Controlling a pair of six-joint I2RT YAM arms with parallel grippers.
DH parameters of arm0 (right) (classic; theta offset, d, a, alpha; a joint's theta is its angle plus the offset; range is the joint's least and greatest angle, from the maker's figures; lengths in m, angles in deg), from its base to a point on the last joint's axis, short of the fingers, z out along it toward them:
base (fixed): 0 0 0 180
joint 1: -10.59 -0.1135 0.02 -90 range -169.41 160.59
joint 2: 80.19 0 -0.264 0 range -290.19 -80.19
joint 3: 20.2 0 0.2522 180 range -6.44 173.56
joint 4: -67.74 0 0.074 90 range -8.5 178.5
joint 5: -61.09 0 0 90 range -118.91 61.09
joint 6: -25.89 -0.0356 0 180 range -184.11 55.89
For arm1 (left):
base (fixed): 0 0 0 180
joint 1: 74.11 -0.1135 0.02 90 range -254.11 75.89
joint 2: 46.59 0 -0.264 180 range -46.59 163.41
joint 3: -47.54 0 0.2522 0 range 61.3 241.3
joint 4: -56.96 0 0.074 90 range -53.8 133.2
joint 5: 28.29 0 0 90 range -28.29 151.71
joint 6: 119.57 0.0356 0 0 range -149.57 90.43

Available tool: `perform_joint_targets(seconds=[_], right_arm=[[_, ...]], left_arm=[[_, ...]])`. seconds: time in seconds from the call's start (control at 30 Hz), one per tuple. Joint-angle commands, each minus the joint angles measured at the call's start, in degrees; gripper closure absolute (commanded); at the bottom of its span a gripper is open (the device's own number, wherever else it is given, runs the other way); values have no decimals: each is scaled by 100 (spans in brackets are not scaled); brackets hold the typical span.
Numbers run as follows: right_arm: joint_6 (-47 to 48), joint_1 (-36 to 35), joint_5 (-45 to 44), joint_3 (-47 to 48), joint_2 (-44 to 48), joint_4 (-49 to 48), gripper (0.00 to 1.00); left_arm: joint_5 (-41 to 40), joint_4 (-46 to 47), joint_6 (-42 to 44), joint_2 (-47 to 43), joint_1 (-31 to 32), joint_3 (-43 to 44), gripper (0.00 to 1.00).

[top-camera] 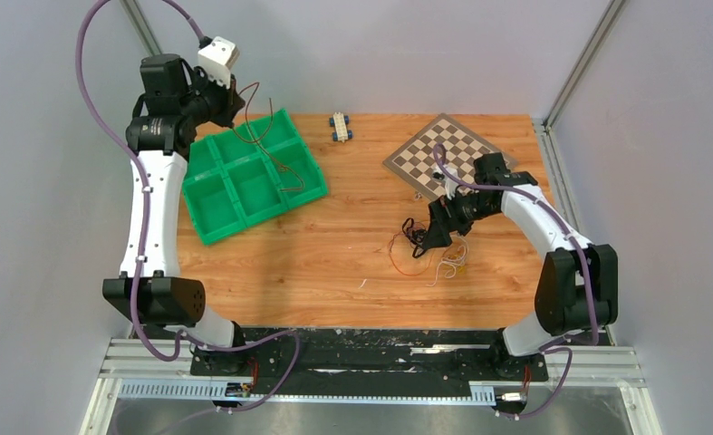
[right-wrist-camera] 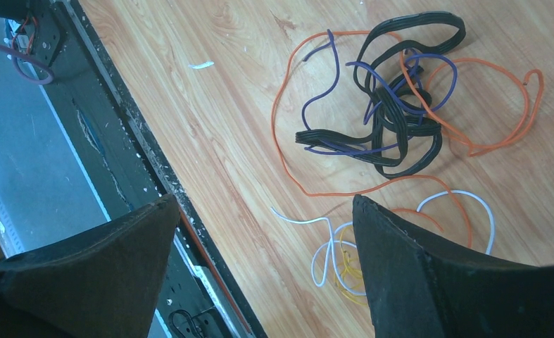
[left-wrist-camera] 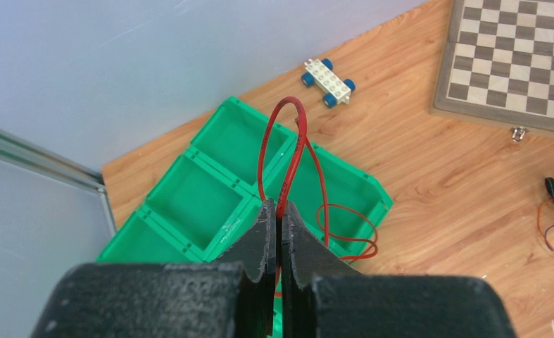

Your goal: Untangle the cables

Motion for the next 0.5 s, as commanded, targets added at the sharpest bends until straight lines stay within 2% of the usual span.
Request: perform_joint_targets(seconds=[0.0, 0.2, 0.33, 0.47], right_arm=[[93, 32, 145, 190, -159, -13, 9], [98, 32, 179, 255, -359, -38, 9], [83, 51, 226, 244, -485, -74, 9], [42, 77, 277, 163, -534, -131, 9]], left_arm=[[272, 650, -379, 122, -30, -28, 100], [369, 839, -337, 514, 115, -22, 100], [173, 1303, -297, 640, 203, -351, 100], [-79, 1743, -608, 806, 442, -816, 100]])
